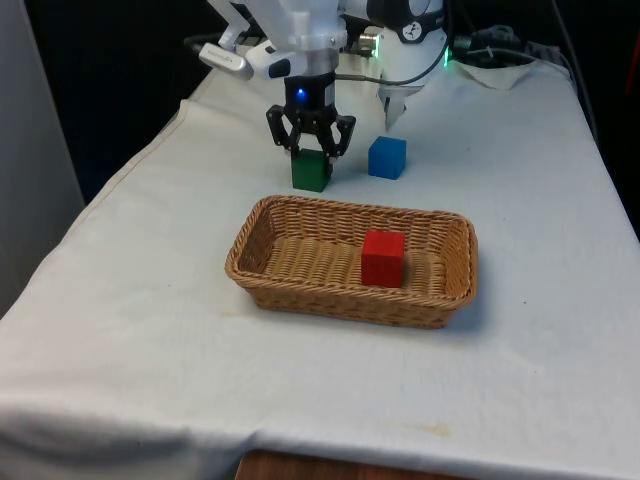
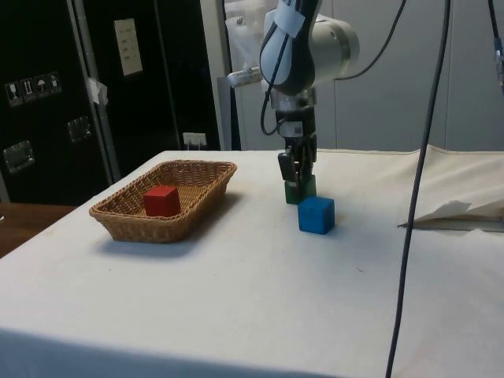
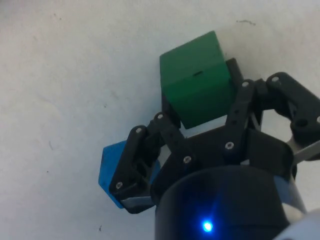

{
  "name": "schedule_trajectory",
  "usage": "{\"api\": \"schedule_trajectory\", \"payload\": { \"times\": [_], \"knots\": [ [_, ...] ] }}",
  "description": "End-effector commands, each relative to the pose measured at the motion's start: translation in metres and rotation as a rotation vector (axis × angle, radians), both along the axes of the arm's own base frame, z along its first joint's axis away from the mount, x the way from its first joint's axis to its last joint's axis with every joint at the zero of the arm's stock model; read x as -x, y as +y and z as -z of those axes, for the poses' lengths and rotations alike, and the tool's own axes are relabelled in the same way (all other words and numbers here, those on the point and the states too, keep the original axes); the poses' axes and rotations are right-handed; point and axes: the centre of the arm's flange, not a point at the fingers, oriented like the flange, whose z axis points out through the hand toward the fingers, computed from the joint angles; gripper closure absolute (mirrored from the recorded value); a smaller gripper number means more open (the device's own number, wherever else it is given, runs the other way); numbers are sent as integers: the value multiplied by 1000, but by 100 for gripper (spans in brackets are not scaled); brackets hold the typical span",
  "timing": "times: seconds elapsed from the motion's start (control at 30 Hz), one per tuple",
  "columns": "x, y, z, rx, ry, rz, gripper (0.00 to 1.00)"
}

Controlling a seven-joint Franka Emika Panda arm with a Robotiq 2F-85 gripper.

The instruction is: Pick up exactly two blocks and place them into the basket.

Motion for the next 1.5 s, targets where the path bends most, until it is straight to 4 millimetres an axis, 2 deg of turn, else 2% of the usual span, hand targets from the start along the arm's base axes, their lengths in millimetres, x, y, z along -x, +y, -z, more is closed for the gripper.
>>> {"api": "schedule_trajectory", "payload": {
  "times": [0.0,0.23,0.33,0.37,0.4,0.67,0.93,1.47],
  "knots": [
    [-1,2,-2,-10,-11,1,99],
    [-1,2,-1,-9,-10,0,98],
    [0,-1,-9,-8,-16,6,98],
    [-1,0,-3,-2,-7,2,98],
    [1,-2,-13,-9,-21,7,98],
    [3,-4,-30,-22,-46,12,98],
    [-9,-2,-56,-46,-86,-3,98],
    [-35,-27,-93,-83,-83,-53,98]
  ]
}}
